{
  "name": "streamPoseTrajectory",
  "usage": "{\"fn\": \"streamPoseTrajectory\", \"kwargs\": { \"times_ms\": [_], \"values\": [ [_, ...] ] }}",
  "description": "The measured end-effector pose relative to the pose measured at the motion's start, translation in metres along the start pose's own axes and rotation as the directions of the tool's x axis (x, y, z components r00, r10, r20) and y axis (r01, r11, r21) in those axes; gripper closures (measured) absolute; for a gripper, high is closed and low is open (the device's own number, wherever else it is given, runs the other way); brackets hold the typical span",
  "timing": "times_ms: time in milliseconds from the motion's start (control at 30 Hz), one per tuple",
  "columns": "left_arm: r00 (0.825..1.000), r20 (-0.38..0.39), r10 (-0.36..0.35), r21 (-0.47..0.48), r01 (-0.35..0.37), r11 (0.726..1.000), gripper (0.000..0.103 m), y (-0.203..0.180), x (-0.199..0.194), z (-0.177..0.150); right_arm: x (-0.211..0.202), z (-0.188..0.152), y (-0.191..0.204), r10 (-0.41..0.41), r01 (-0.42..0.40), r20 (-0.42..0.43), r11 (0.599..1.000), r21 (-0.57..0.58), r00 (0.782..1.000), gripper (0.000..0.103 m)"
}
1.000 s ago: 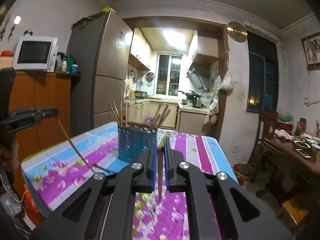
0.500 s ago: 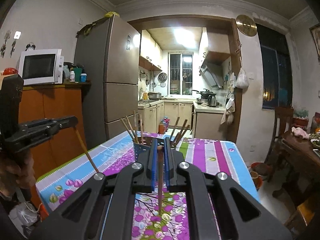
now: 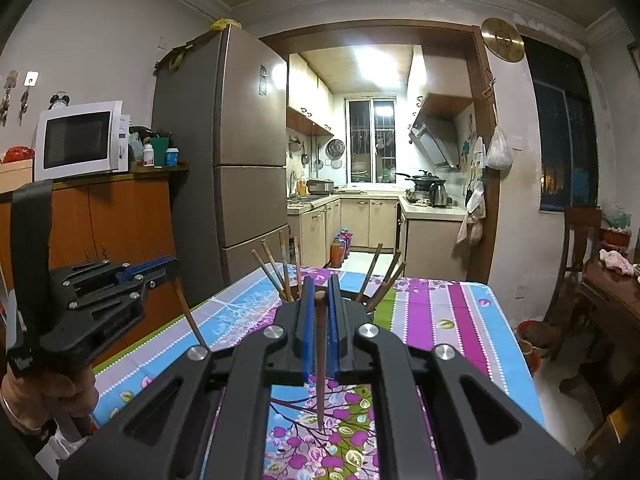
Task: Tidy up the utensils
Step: 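Carry the left tool's chopstick to the holder while the right tool carries its chopstick there, then lower both tools' chopsticks into the blue holder and open both tools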
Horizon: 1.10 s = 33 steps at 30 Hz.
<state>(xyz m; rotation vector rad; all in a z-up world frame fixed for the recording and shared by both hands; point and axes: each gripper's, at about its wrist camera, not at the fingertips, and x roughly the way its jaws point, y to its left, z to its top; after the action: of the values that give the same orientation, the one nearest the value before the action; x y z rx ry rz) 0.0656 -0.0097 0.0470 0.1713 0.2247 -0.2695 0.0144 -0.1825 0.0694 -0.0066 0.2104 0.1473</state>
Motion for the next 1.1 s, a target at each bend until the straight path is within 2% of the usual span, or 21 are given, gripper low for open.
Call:
{"fn": "streamPoseTrajectory", "kwargs": {
  "times_ms": [233, 533, 700, 833, 967, 1100],
  "values": [
    [0.998, 0.007, 0.055, 0.030, -0.055, 0.998, 0.096, -0.005, 0.004, 0.001, 0.009, 0.007, 0.004, 0.006, -0.006, -0.004, 1.000, -0.002, 1.000, 0.098],
    [0.998, 0.015, 0.053, 0.038, -0.054, 0.998, 0.096, -0.008, 0.010, 0.009, 0.020, 0.029, 0.003, 0.007, -0.006, 0.020, 1.000, -0.017, 1.000, 0.098],
    [0.997, 0.077, -0.006, 0.007, 0.006, 1.000, 0.096, -0.005, 0.018, 0.054, 0.028, 0.070, -0.002, 0.010, -0.009, 0.094, 1.000, -0.002, 0.995, 0.098],
    [0.987, 0.144, -0.071, -0.033, 0.076, 0.997, 0.096, -0.002, 0.028, 0.099, 0.037, 0.102, -0.006, -0.011, 0.012, 0.167, 1.000, -0.004, 0.986, 0.098],
    [0.974, 0.205, -0.100, -0.064, 0.115, 0.991, 0.096, -0.002, 0.052, 0.133, 0.060, 0.113, -0.013, -0.025, 0.024, 0.182, 1.000, 0.010, 0.983, 0.098],
    [0.965, 0.240, -0.107, -0.071, 0.128, 0.989, 0.096, -0.006, 0.080, 0.139, 0.088, 0.109, -0.022, -0.046, 0.043, 0.179, 0.999, 0.017, 0.983, 0.098]
  ]
}}
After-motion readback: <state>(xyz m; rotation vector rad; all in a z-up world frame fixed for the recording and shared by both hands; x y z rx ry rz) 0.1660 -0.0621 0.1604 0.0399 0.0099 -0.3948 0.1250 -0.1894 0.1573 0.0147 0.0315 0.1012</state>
